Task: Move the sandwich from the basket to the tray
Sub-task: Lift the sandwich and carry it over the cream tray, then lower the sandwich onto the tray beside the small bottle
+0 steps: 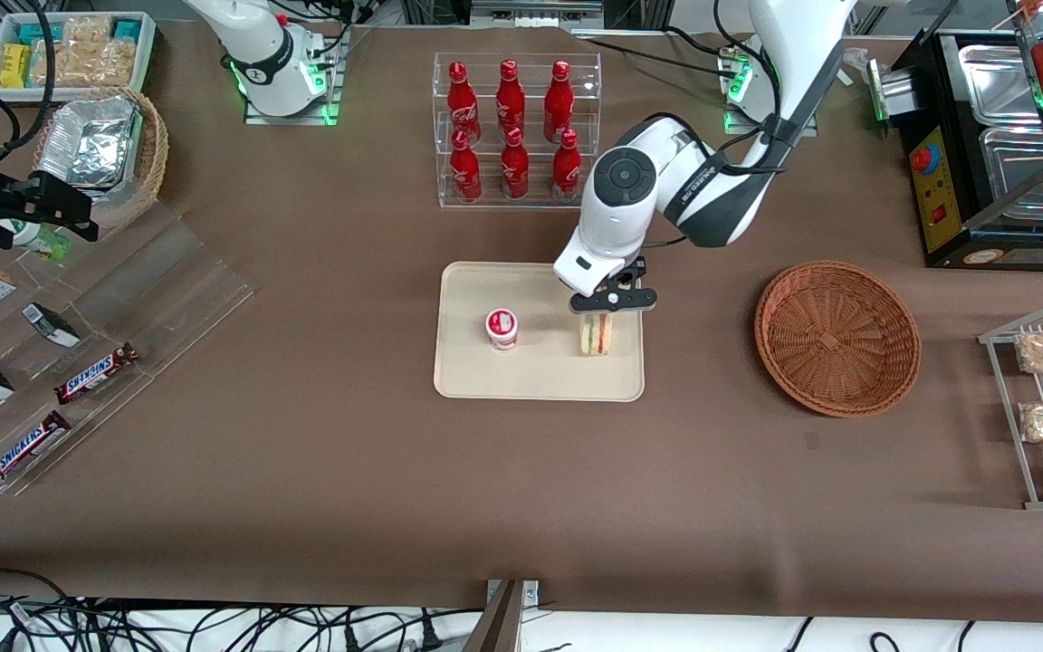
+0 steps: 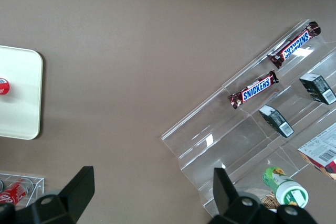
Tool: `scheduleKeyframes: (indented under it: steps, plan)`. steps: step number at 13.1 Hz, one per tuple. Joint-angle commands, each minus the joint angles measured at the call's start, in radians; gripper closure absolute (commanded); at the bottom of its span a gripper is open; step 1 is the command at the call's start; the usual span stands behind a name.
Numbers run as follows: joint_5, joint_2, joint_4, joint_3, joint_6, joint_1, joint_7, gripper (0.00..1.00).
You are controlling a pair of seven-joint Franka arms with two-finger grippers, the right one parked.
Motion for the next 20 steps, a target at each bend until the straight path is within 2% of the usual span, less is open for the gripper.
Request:
scheduleKeyframes:
  steps: [1, 5, 8, 14, 15, 16, 17, 20]
  plan:
    - [0.079, 0.009, -0.026, 0.002, 0.038, -0.018, -0.088, 0.66]
    - [0.107, 0.030, -0.026, 0.003, 0.081, -0.027, -0.112, 0.66]
    - [0.209, 0.055, -0.026, 0.002, 0.125, -0.027, -0.210, 0.66]
    - [0.232, 0.073, -0.024, 0.002, 0.133, -0.026, -0.217, 0.64]
    - [0.234, 0.073, -0.024, 0.002, 0.133, -0.026, -0.217, 0.42]
    - [0.234, 0.076, -0.023, 0.003, 0.133, -0.026, -0.217, 0.14]
    - [0.234, 0.079, -0.021, 0.002, 0.133, -0.026, -0.217, 0.00]
    - [0.234, 0.075, -0.019, 0.002, 0.131, -0.024, -0.215, 0.00]
